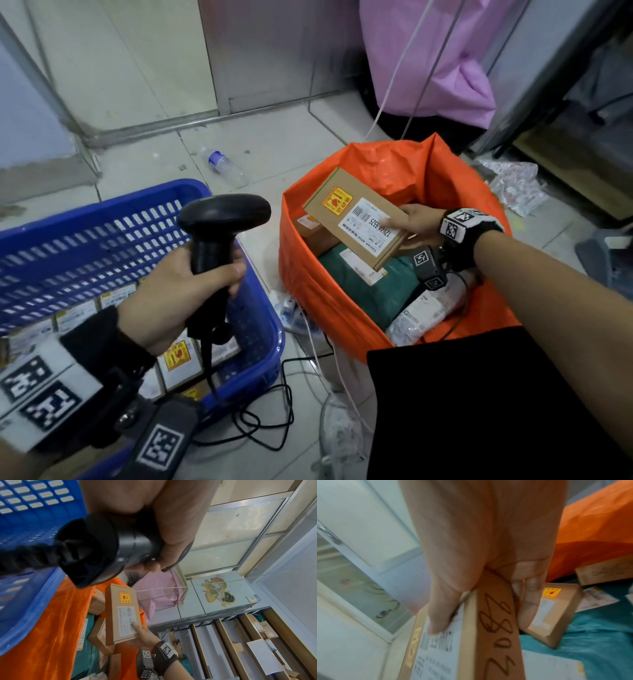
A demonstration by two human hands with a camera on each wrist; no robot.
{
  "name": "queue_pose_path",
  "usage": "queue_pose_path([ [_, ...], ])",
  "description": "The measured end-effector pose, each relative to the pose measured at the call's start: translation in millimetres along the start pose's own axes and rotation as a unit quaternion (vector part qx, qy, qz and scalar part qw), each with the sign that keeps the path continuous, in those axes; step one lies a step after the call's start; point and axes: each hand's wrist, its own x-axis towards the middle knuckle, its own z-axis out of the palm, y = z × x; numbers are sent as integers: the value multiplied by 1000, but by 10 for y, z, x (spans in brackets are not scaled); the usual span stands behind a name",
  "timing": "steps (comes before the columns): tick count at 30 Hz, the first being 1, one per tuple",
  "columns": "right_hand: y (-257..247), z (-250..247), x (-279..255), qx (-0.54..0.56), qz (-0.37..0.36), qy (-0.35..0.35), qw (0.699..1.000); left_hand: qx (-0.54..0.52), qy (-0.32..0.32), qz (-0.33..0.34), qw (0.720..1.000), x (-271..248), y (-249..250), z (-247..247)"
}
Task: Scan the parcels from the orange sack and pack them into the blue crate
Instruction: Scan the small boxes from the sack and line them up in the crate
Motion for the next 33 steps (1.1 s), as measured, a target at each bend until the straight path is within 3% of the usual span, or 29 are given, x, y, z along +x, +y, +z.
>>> queue_pose_path([
  [5,-585,346,-348,90,-52,-33,994,-12,28,27,999,-288,110,-214],
  [15,-1430,1724,-737,271,-107,-188,938,-47,149,37,987,-1041,93,-946],
  [23,-1752,2768,-912,248,-83,-306,915,-32,215,11,976,-1402,-190,-1402],
  [33,-1879,3277,-654,256,-36,-310,915,-56,240,-9,969,-1314,-413,-1464],
])
